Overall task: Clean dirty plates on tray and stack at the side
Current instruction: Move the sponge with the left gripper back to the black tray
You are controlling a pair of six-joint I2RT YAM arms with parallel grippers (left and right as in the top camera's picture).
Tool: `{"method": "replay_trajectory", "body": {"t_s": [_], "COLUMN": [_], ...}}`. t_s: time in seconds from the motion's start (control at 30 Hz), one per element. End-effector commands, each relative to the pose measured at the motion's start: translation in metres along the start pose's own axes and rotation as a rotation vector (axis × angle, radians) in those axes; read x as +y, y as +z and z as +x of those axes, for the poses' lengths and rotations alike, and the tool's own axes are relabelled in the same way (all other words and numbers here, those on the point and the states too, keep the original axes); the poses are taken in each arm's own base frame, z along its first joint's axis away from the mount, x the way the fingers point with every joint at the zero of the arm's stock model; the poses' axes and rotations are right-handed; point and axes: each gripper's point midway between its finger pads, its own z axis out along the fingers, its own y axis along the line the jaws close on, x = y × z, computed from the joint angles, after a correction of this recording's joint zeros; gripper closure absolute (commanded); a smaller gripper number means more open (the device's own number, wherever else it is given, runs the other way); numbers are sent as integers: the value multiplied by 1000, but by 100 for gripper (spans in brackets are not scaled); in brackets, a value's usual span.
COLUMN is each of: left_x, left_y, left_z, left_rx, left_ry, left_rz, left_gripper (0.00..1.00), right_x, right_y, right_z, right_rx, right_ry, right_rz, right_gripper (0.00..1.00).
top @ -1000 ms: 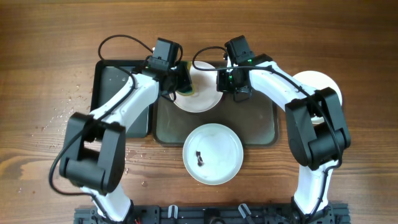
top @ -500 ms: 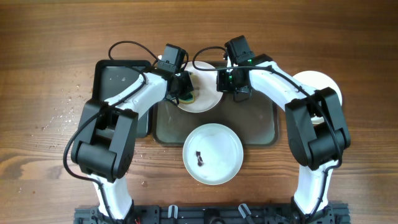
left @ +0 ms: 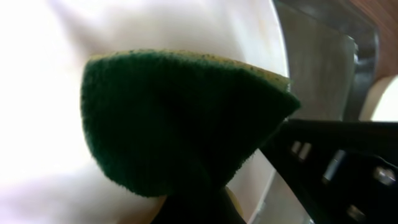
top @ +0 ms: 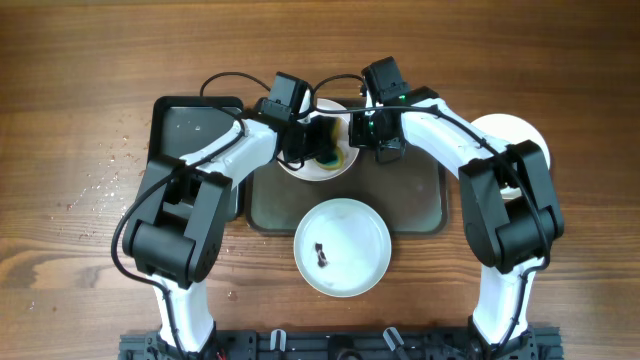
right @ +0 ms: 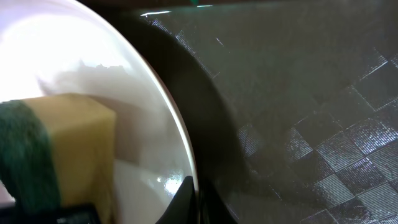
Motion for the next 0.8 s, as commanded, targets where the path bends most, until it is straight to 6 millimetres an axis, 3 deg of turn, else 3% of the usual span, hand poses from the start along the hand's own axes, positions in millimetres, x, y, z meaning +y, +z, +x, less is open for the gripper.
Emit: {"method": "replay_trajectory", "body": {"t_s": [0.0, 0.1, 0.23, 0.37, 0.43, 0.6, 0.77], "left_x": [-28, -28, -6, 39, 71, 141, 170], "left_y": [-28, -58, -101, -138, -153, -183, -200], "left_z": [-9, -29, -49, -55, -53, -43, -35], "left_rx": [-33, -124, -230, -268, -267, -237, -221], "left_ry": [44, 43, -12, -36, -70, -160, -230], "left_rz": [96, 82, -1, -140, -234, -435, -484], "left_gripper": [96, 96, 96, 96, 96, 96, 96], "right_x": [0, 0, 0, 0, 0, 0, 6], "right_y": [9, 9, 9, 9, 9, 9, -7], "right_z": [8, 8, 8, 8, 8, 8, -7], "right_rx": [28, 28, 28, 28, 28, 27, -4], "right_ry": [-30, -29, -30, -33, -34, -44, -125], "right_rz": [-6, -6, -6, -6, -6, -7, -27], "right_gripper": [96, 96, 94, 85, 76, 68, 65]}}
